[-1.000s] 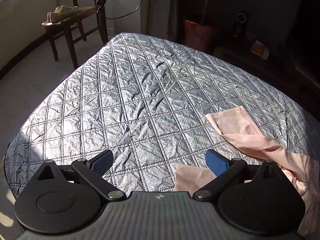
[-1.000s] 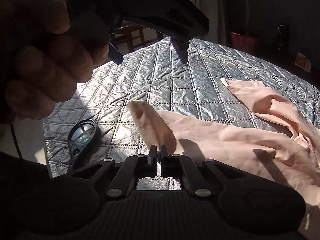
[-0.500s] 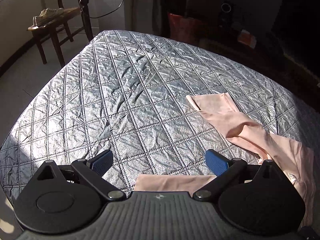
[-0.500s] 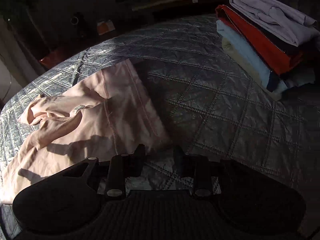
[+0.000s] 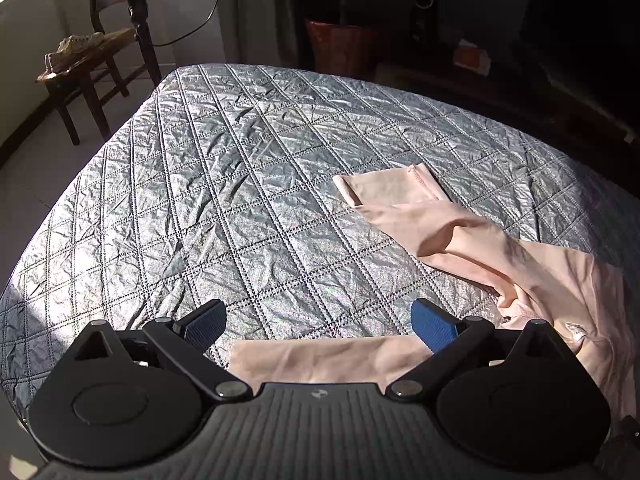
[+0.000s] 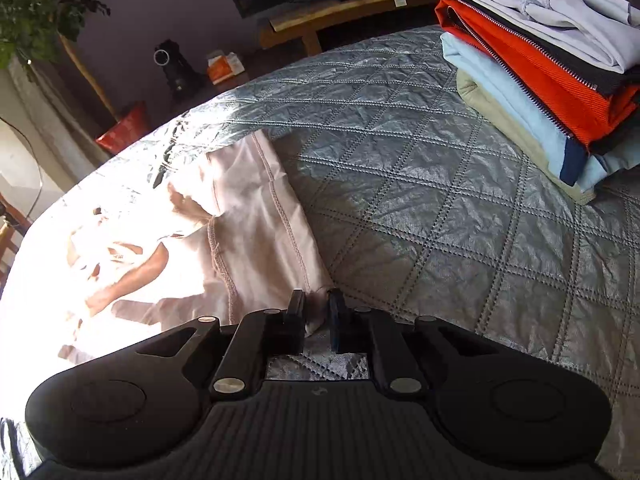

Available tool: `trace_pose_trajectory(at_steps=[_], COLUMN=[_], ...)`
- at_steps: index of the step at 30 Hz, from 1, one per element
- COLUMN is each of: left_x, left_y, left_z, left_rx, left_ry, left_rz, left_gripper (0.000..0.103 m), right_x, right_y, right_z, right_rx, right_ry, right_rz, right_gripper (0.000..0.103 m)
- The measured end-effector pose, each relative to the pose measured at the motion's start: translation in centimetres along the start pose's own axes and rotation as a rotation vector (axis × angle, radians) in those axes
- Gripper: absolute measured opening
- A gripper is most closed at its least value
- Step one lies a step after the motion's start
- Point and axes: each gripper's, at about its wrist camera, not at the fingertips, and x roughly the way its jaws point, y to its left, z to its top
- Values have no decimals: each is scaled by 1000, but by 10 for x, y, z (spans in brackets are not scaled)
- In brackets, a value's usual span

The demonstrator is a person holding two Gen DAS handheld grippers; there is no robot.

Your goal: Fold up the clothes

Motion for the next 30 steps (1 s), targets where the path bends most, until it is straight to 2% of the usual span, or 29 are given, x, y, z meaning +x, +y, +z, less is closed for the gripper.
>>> trace_pose_trajectory(at_steps=[3,4,5,6,8,9,11,13,18,22,25,27,28,30], left_x=[0,0,0,0,0,0,0,0,-2,-3,-4,-3,-2,-2], left_y=[-4,-5,-6,-6,-6,-5,-2,1,9,19,30,38,42,51], left_z=[0,0,0,0,0,0,1,2,4,6,9,10,11,12], left_rx=[3,3,3,3,2,-1,-10,-18,-37,-48,-72,-92,-103,-142], left_ry=[2,3,4,4,3,3,3,3,-1,-4,-14,-16,-14,-9], left_rz=[-5,-6,-7,-8,-10,-9,-5,-2,8,19,39,57,64,70], left_gripper=[98,98,98,98,98,98,98,98,98,98,99,99,99,99], right_x=[-12,-16,-21,-27,-42,-47,-44,-37,2,33,51,59,64,69], right_y=[1,3,5,7,20,26,41,61,138,205,243,267,280,312], right_z=[-6,-8,-8,-9,-6,-2,11,20,46,55,58,57,57,45], right_rx=[-118,-153,-181,-209,-281,-290,-292,-315,-458,-703,-818,-877,-908,-1014], right_ry=[51,39,8,-23,-146,-176,-151,-145,-91,-97,-88,-69,-59,-78], right_rz=[-67,-103,-147,-191,-269,-254,-109,-19,186,227,269,324,354,367], right_gripper=[20,25,31,32,33,33,37,38,39,40,41,52,65,68])
